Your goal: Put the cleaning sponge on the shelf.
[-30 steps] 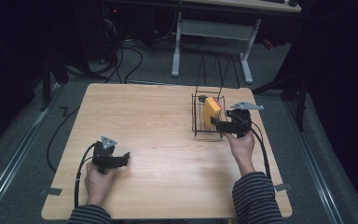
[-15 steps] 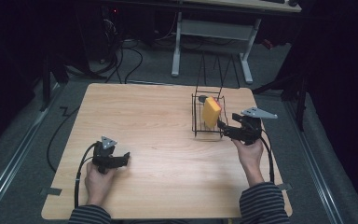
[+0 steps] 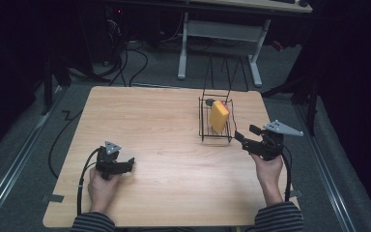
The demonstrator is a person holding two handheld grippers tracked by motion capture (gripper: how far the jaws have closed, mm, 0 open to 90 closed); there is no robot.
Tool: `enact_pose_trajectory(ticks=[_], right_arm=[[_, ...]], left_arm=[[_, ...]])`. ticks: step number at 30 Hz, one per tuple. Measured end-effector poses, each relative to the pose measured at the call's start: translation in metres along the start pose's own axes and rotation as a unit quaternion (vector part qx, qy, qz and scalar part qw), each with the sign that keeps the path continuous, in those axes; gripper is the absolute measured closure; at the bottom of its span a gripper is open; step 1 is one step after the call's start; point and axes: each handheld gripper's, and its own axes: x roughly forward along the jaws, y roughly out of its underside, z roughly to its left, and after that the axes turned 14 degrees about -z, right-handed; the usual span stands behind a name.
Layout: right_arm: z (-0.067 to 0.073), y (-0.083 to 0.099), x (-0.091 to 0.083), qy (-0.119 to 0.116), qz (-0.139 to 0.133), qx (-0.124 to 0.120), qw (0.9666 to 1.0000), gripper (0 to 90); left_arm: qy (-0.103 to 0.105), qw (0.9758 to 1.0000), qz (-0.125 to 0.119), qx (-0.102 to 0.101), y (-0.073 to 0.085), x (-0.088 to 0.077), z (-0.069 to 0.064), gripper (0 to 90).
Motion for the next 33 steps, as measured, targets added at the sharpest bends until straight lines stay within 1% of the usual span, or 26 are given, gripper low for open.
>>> enact_pose_trajectory(ticks=[8, 17, 27, 30, 33], right_arm=[[-0.004, 0.008, -0.017, 0.001, -0.012, 0.012, 0.9998, 29.7], [-0.008, 0.022, -0.027, 0.007, -0.012, 0.023, 0.9997, 30.1], [-0.012, 0.038, -0.033, 0.01, -0.01, 0.031, 0.9994, 30.2], [-0.012, 0.044, -0.033, 0.011, -0.006, 0.035, 0.9993, 30.3], [-0.011, 0.051, -0.032, 0.013, -0.001, 0.033, 0.9994, 30.4]], left_arm=[[0.0, 1.0, 0.0, 0.0, 0.0, 0.0, 0.0, 17.3], [0.0, 1.0, 0.0, 0.0, 0.0, 0.0, 0.0, 17.3], [0.0, 1.0, 0.0, 0.0, 0.0, 0.0, 0.0, 17.4], [0.0, 1.0, 0.0, 0.0, 0.0, 0.0, 0.0, 17.3], [0.0, 1.0, 0.0, 0.0, 0.0, 0.0, 0.0, 17.3]])
